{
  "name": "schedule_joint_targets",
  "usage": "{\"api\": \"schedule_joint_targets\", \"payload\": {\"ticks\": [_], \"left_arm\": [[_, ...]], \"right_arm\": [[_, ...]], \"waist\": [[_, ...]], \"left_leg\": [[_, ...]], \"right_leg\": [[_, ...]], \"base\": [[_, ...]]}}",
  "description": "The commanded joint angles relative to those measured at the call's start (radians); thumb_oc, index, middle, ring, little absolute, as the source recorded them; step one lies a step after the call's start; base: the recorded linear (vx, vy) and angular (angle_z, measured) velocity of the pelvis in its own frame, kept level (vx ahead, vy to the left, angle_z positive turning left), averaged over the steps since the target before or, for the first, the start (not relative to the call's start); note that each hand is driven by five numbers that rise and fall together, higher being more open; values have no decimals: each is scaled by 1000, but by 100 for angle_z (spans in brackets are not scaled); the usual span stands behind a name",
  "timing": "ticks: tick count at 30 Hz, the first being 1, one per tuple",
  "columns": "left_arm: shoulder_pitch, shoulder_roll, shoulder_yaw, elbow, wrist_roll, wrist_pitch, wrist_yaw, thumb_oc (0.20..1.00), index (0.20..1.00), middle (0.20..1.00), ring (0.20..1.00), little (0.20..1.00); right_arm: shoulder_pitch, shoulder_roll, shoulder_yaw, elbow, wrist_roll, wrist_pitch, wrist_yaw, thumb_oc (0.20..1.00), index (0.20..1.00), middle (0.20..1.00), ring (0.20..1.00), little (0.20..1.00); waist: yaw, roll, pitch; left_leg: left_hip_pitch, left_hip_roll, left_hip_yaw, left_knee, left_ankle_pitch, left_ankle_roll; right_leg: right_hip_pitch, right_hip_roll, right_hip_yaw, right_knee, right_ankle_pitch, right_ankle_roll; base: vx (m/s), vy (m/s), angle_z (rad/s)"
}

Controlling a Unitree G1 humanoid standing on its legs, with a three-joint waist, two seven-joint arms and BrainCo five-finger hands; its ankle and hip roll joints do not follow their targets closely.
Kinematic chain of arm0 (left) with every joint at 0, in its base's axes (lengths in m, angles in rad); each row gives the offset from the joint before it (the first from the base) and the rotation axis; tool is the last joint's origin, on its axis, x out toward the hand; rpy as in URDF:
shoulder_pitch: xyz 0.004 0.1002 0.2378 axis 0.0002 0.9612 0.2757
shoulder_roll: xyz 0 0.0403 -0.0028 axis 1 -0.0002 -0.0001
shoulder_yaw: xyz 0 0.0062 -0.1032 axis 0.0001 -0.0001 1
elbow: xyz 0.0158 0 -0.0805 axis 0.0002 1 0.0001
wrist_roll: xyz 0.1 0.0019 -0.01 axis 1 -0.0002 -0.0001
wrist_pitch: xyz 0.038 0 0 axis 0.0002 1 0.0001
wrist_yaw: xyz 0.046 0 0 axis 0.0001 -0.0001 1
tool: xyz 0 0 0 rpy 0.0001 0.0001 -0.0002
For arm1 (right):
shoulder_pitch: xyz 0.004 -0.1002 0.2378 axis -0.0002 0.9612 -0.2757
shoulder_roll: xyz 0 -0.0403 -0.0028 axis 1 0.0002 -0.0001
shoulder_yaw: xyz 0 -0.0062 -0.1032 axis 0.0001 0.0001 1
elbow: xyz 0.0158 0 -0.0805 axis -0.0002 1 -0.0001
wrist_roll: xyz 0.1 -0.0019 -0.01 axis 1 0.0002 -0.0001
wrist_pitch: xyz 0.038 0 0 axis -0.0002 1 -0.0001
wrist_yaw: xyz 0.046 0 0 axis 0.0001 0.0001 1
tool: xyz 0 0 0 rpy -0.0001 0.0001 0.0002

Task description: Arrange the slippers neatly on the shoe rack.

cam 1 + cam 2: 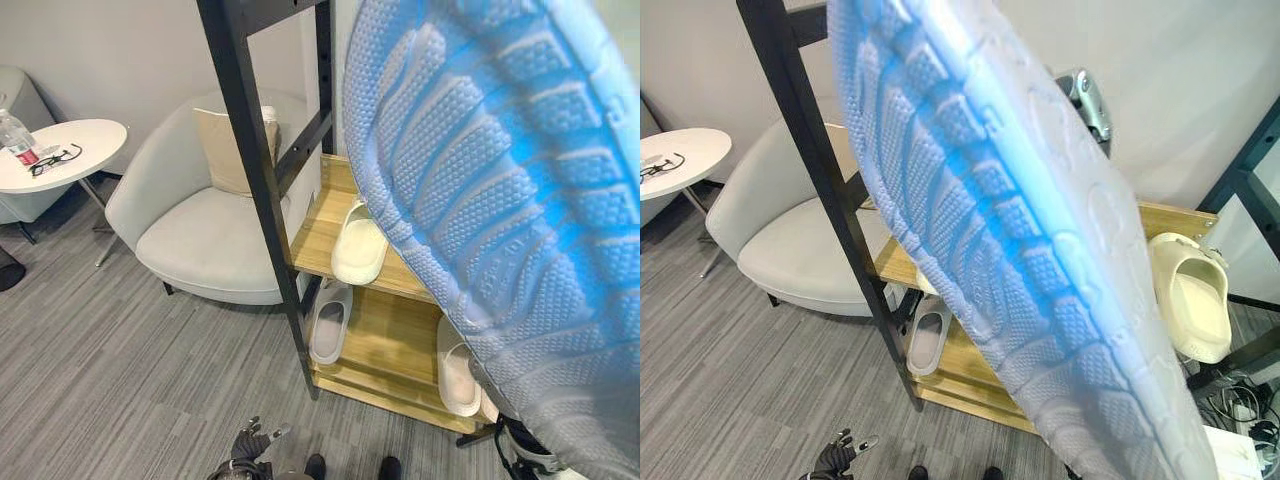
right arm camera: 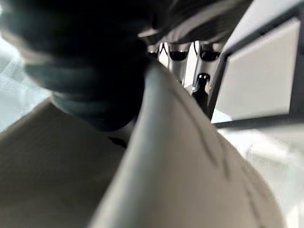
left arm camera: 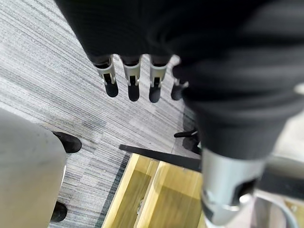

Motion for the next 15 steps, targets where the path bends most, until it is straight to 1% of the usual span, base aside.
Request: {"api": "schedule_joint_targets", "payload": {"ticks": [1,3,4,5,6,7,9,10,11,12,13,14,15], "left_arm": [[-10,12,-20,114,-6,-8,18,1000,1000,1000,1000,1000],[-20,15,-15,127,2,-11,17,1000,1000,1000,1000,1000],[-20,15,-15,127,2,-11,17,1000,1000,1000,1000,1000],[-36,23,-9,140,27,-18,15,1000,1000,1000,1000,1000],[-36,23,-9,140,27,-18,15,1000,1000,1000,1000,1000],[-42,23,-7,143,31,-22,14,1000,1000,1000,1000,1000],[-45,23,-7,145,32,-26,15,1000,1000,1000,1000,1000],[-50,22,-8,144,34,-30,12,1000,1000,1000,1000,1000],[-50,22,-8,144,34,-30,12,1000,1000,1000,1000,1000],[-57,22,-10,145,33,-35,12,1000,1000,1000,1000,1000],[-62,20,-9,149,29,-38,14,1000,1000,1000,1000,1000],[-61,20,-9,149,29,-38,14,1000,1000,1000,1000,1000],[-68,20,-19,121,-4,-60,35,1000,1000,1000,1000,1000]], "right_arm": [[-37,4,109,6,148,72,91,200,200,200,200,200],[-32,-6,177,39,171,111,134,200,200,200,200,200],[-32,-5,178,40,171,111,134,200,200,200,200,200],[-6,-8,301,135,176,179,202,200,200,200,200,200],[-6,-8,301,135,176,179,202,200,200,200,200,200],[3,-11,346,192,139,209,226,200,200,200,200,200],[16,-8,364,222,126,218,231,200,200,200,200,200],[27,-20,381,277,44,230,242,200,200,200,200,200],[27,-20,381,277,43,230,242,200,200,200,200,200],[45,-32,386,351,-91,229,240,200,200,200,200,200],[71,-31,389,392,-126,238,235,200,200,200,200,200],[72,-29,390,394,-127,237,236,200,200,200,200,200],[108,-41,391,402,-158,239,240,200,200,200,200,200]], "waist": [[53,-41,12],[64,-43,16],[63,-43,16],[85,-48,24],[85,-48,24],[96,-50,27],[100,-52,29],[108,-54,35],[108,-54,35],[117,-55,42],[119,-55,46],[118,-55,45],[108,-55,48]], "left_leg": [[19,-12,-47,14,-38,-6],[16,-13,-58,16,-36,-9],[17,-13,-58,16,-36,-10],[12,-15,-81,17,-32,-16],[12,-15,-81,17,-32,-16],[9,-17,-92,16,-29,-19],[7,-17,-99,17,-28,-21],[3,-18,-109,20,-25,-25],[3,-18,-110,21,-25,-25],[-5,-18,-125,23,-23,-29],[-9,-18,-130,25,-21,-31],[-9,-19,-131,25,-21,-31],[-14,-19,-135,27,-22,-31]], "right_leg": [[80,-80,-10,6,-109,55],[84,-81,-24,6,-113,53],[85,-81,-25,6,-113,53],[94,-82,-50,6,-117,51],[94,-82,-50,6,-117,51],[97,-83,-62,6,-119,50],[98,-82,-70,5,-120,50],[101,-83,-84,6,-122,50],[102,-83,-85,6,-123,50],[103,-84,-100,7,-126,50],[105,-84,-108,8,-129,51],[106,-84,-109,8,-129,51],[104,-84,-113,10,-131,51]], "base": [[-37,-26,24],[-24,-19,29],[-34,-39,32],[-24,-29,29],[-30,-32,23],[-6,-8,25],[-7,-8,31],[-7,-4,29],[-17,-20,28],[-17,-18,15],[-17,-18,21],[-13,-6,29],[-7,-9,21]]}}
